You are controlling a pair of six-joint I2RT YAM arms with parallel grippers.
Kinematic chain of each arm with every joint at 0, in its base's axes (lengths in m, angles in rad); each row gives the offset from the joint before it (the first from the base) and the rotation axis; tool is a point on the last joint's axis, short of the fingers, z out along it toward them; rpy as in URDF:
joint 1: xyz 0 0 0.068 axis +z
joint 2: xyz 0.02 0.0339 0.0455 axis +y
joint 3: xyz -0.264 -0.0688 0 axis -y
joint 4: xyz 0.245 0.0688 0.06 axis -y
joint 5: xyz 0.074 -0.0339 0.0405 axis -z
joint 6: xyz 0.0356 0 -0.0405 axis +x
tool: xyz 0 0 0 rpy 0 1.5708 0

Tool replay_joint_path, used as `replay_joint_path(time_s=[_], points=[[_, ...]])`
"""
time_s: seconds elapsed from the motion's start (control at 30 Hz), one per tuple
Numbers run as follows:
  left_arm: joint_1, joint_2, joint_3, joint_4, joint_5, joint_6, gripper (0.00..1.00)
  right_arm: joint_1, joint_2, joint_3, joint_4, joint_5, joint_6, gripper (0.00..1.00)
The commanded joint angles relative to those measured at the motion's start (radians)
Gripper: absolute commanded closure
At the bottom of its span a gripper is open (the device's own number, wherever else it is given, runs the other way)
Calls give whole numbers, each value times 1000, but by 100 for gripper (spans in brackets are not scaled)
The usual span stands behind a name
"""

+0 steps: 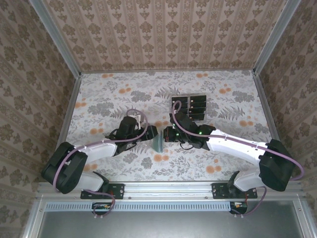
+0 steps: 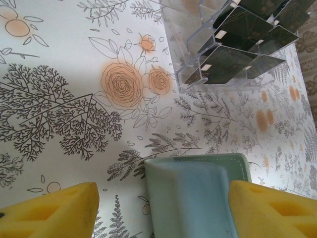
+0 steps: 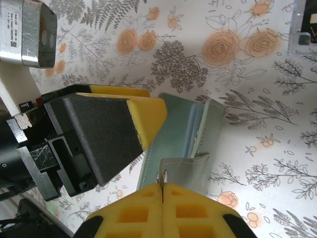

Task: Put the credit cards into the card holder
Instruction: Open the card holder at the center of the table.

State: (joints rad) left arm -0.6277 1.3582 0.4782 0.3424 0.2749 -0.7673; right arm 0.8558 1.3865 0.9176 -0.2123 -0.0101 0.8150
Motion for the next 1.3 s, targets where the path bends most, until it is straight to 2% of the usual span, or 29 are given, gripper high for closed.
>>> replay_joint_path(time_s=[0.0, 0.3, 0.53, 0.93, 1.27], points=[[6, -36, 18, -36, -9, 33, 28, 8, -20, 29, -8, -16, 0, 100], [6, -33, -8, -44, -27, 37, 31, 5, -28, -16, -19, 38, 7, 100], [6, -44, -22, -61, -45, 39, 31, -42, -26, -145, 8, 80, 28, 100], [8, -77, -24, -150, -79, 56, 31, -88, 133, -250, 104, 88, 41, 100], [8, -59, -50, -133, -88, 48, 31, -93, 167, -260, 131, 87, 43, 100]])
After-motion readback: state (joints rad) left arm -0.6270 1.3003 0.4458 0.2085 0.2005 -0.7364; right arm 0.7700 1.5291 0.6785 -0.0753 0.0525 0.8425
